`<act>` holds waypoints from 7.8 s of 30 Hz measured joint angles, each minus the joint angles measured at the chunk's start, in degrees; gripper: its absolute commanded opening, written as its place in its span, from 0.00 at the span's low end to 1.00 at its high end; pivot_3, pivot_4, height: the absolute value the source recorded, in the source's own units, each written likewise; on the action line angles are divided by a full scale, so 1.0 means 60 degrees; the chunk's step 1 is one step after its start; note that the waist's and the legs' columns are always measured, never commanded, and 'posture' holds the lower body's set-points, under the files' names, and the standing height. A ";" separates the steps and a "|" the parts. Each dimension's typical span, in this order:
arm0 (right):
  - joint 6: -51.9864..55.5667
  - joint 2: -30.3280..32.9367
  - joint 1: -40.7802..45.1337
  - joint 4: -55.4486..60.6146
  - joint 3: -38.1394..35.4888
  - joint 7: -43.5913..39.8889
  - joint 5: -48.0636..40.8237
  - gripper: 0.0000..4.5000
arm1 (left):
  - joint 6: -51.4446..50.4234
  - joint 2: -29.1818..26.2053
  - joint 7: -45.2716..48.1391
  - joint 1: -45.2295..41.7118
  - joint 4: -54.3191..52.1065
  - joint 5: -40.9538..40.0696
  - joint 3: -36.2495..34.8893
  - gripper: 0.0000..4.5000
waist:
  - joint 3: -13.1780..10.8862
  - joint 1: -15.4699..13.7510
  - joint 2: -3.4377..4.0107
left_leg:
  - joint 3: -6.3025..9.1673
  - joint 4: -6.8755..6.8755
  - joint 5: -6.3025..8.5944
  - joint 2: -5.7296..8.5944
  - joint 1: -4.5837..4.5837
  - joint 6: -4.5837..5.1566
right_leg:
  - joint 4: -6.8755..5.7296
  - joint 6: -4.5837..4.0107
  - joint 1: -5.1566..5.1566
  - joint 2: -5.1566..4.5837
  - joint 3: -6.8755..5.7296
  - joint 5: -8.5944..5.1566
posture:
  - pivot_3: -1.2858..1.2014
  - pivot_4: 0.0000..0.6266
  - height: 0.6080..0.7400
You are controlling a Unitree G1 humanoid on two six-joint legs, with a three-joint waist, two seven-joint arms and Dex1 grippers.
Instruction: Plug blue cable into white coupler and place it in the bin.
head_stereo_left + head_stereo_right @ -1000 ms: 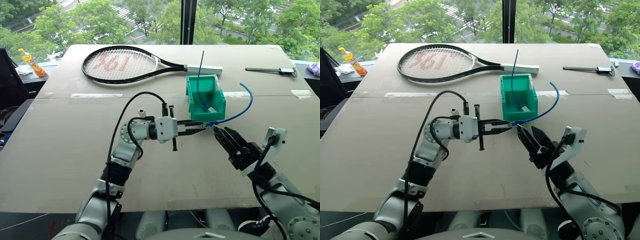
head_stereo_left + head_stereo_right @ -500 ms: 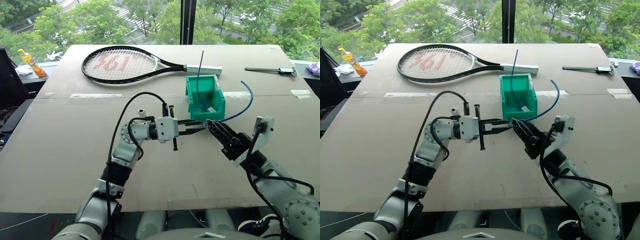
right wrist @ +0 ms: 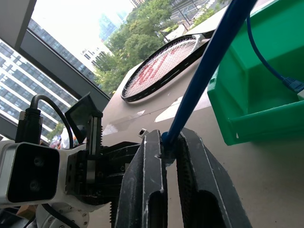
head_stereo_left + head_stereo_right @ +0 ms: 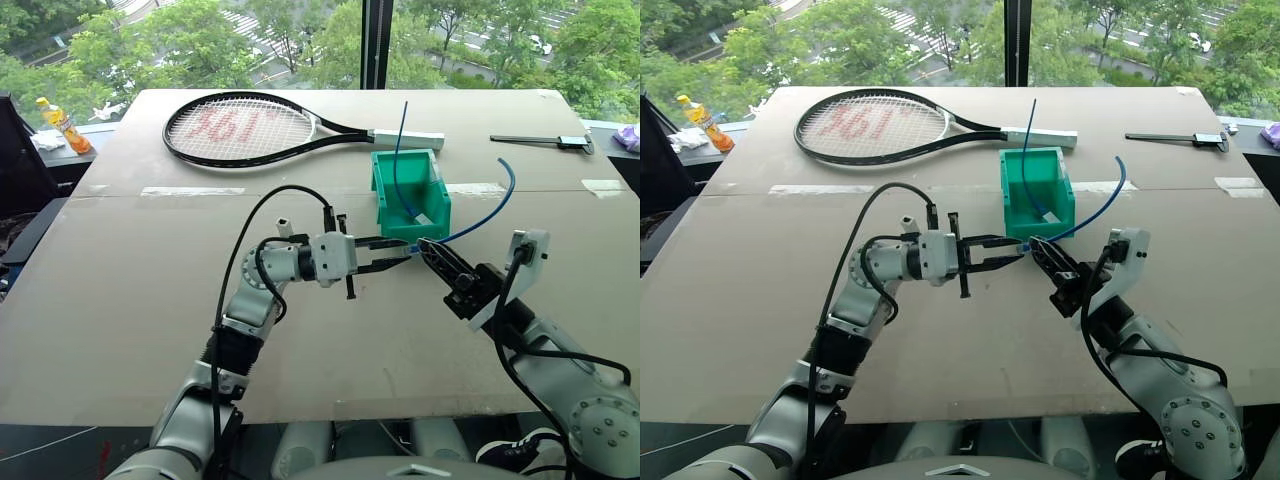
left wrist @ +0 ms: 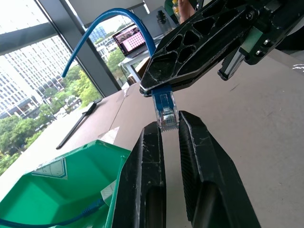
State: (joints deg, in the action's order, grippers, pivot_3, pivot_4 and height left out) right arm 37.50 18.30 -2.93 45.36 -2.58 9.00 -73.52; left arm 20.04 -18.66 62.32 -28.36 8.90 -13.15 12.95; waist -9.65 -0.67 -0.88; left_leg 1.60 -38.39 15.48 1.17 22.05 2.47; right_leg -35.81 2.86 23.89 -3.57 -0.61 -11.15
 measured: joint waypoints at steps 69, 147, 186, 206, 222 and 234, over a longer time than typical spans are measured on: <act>-0.0062 0.0349 -0.0572 -0.0427 -0.0015 -0.0726 0.0858 0.00 | 0.0157 -0.2897 0.2014 -0.4309 1.0244 0.2532 -0.1804 0.16 | -0.0030 0.0206 -0.0062 | 0.0004 -0.0001 0.0002 -0.0002 0.0021 0.0002 | -0.0005 -0.0006 0.0017 0.0001 -0.0013 0.0027 | 0.52 0.24 1.00; 0.2945 0.2285 0.5579 -0.2902 0.4050 -0.6860 0.8757 0.00 | -0.4586 -0.0800 0.0529 -0.0794 0.0898 0.1982 0.1148 0.16 | -0.0026 0.0190 -0.0060 | 0.0005 -0.0006 0.0001 0.0004 -0.0002 0.0001 | -0.0011 -0.0011 0.0002 -0.0007 -0.0007 0.0029 | 0.52 0.24 1.00; 0.3695 0.2101 0.5906 -0.3019 0.3992 -0.7581 0.8808 0.00 | -0.4530 -0.0565 0.0270 -0.0804 0.1027 0.1997 0.1237 0.16 | -0.0012 0.0016 -0.0056 | 0.0010 -0.0009 0.0001 0.0015 -0.0010 0.0002 | -0.0010 -0.0010 -0.0009 -0.0016 -0.0013 0.0029 | 0.52 0.24 1.00; 0.3857 0.2042 0.5983 -0.3595 0.3044 -0.7660 0.8442 0.00 | -0.4507 -0.0569 0.0377 -0.0883 0.1087 0.1981 0.1238 0.16 | -0.0016 0.0002 -0.0053 | 0.0015 -0.0006 0.0001 0.0015 0.0005 0.0001 | -0.0007 -0.0011 0.0002 -0.0016 -0.0018 0.0029 | 0.52 0.24 1.00; 0.3830 0.1753 0.5809 -0.3558 0.3044 -0.7472 0.8369 0.00 | -0.4507 -0.0568 0.0381 -0.0898 0.1132 0.1973 0.1231 0.16 | -0.0015 0.0006 -0.0053 | 0.0016 -0.0007 0.0001 0.0014 0.0003 0.0001 | -0.0008 -0.0011 0.0001 -0.0015 -0.0020 0.0029 | 0.52 0.24 1.00; 0.3911 0.1693 0.5534 -0.3405 0.3079 -0.7412 0.8344 0.00 | -0.4497 -0.0519 0.0468 -0.1020 0.1286 0.1970 0.1241 0.16 | -0.0016 -0.0004 -0.0053 | 0.0018 -0.0007 0.0001 0.0014 0.0006 0.0001 | -0.0007 -0.0011 0.0002 -0.0016 -0.0021 0.0029 | 0.52 0.24 1.00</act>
State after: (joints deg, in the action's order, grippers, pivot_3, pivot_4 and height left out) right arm 60.97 28.46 30.27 24.92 15.89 -35.47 -23.45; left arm -6.94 -21.78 65.13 -34.47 16.62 -1.33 20.39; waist -9.75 -0.69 -1.19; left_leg 1.70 -38.44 15.48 1.26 22.08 2.48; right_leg -35.85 2.79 23.90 -3.66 -0.74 -10.97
